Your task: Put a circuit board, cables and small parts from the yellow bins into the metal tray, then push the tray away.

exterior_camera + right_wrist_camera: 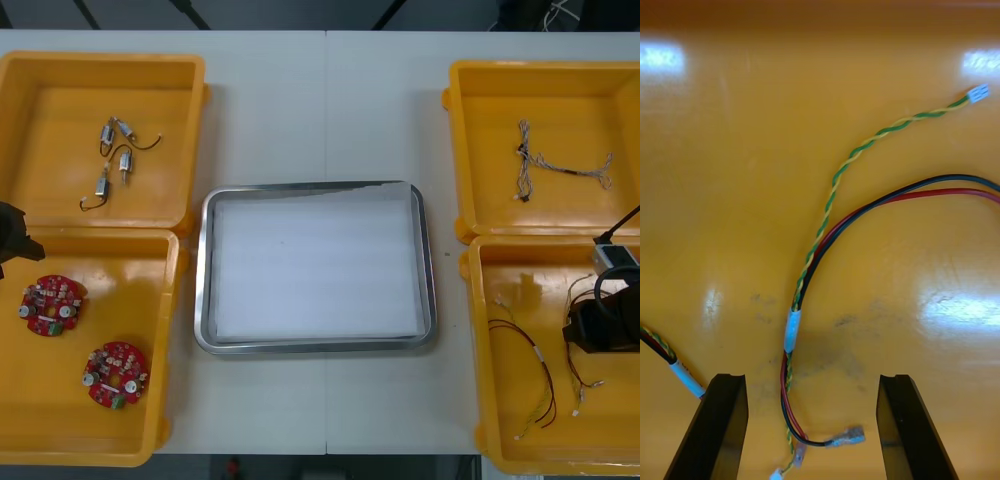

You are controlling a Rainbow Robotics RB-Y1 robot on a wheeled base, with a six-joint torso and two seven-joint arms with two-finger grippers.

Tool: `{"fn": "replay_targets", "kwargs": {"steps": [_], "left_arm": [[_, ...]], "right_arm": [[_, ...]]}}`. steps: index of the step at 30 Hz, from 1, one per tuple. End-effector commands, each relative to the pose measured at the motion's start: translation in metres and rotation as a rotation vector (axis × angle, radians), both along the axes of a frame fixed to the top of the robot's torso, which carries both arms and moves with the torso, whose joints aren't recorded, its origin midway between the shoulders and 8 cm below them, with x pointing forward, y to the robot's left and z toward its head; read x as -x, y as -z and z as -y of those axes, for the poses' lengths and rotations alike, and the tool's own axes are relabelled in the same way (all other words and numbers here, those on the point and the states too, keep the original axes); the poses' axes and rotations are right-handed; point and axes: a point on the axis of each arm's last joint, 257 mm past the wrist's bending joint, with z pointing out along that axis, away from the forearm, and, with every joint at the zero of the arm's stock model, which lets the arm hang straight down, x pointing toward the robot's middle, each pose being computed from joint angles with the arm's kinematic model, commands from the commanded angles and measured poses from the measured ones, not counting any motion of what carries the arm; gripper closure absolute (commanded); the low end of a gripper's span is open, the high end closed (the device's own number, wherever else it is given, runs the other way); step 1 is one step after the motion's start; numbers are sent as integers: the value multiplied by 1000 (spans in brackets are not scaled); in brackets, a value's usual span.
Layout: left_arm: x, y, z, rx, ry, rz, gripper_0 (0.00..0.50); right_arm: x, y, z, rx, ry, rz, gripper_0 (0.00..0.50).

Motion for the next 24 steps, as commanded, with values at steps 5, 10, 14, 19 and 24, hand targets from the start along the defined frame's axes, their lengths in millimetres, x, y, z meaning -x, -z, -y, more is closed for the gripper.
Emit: {"fn": "replay_targets", "kwargs": {"steps": [5, 10, 14, 19, 24], "left_arm": [[9, 21, -3, -68, 134, 12, 0], [12, 27, -4, -82, 148, 11, 0], [12, 40, -4, -107, 171, 16, 0], [9, 60, -7, -146, 191, 32, 0], [14, 68, -3, -140, 198, 19, 0]], "right_arm": [[8, 24, 1, 12, -36, -22, 0], [6, 32, 0, 11, -39, -14, 0], [5, 37, -1, 12, -44, -9, 0], [5, 40, -1, 12, -45, -7, 0], [6, 40, -1, 9, -45, -10, 121]]}}
